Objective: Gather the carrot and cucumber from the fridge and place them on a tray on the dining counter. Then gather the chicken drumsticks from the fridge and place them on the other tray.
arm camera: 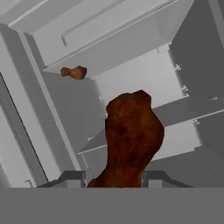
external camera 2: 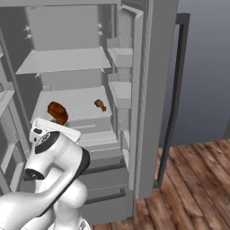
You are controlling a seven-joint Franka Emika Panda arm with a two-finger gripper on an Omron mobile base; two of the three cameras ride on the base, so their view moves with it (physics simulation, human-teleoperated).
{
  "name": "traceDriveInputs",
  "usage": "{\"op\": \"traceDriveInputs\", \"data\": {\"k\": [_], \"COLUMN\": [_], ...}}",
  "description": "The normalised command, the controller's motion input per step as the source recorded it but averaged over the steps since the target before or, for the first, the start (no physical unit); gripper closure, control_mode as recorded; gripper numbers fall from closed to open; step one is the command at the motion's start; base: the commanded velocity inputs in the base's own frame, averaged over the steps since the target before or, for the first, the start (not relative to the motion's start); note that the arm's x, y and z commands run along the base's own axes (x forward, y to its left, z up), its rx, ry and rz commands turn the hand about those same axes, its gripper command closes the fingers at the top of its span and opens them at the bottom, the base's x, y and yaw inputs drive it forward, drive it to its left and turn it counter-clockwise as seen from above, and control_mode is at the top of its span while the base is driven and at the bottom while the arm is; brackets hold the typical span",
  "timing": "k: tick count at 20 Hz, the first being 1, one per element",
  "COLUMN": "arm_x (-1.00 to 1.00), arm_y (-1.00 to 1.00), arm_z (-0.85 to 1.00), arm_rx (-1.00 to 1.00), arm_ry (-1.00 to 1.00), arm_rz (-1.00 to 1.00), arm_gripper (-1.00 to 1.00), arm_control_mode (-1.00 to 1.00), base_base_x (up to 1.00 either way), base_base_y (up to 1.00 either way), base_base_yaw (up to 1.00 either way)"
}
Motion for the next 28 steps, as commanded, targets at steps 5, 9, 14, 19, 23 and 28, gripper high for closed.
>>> {"op": "traceDriveInputs", "data": {"k": [5, 9, 14, 19, 23, 28], "arm_x": [0.0, 0.0, 0.0, 0.0, 0.0, 0.0], "arm_y": [0.0, 0.0, 0.0, 0.0, 0.0, 0.0], "arm_z": [0.0, 0.0, 0.0, 0.0, 0.0, 0.0], "arm_rx": [0.0, 0.0, 0.0, 0.0, 0.0, 0.0], "arm_ry": [0.0, 0.0, 0.0, 0.0, 0.0, 0.0], "arm_rz": [0.0, 0.0, 0.0, 0.0, 0.0, 0.0], "arm_gripper": [1.0, 1.0, 1.0, 1.0, 1.0, 1.0], "arm_control_mode": [1.0, 1.0, 1.0, 1.0, 1.0, 1.0], "base_base_x": [-0.33, -0.39, -0.44, -0.48, -0.37, -0.23], "base_base_y": [-0.17, -0.29, -0.24, -0.17, -0.29, -0.29], "base_base_yaw": [0.01, 0.0, 0.0, -0.04, -0.06, -0.21]}}
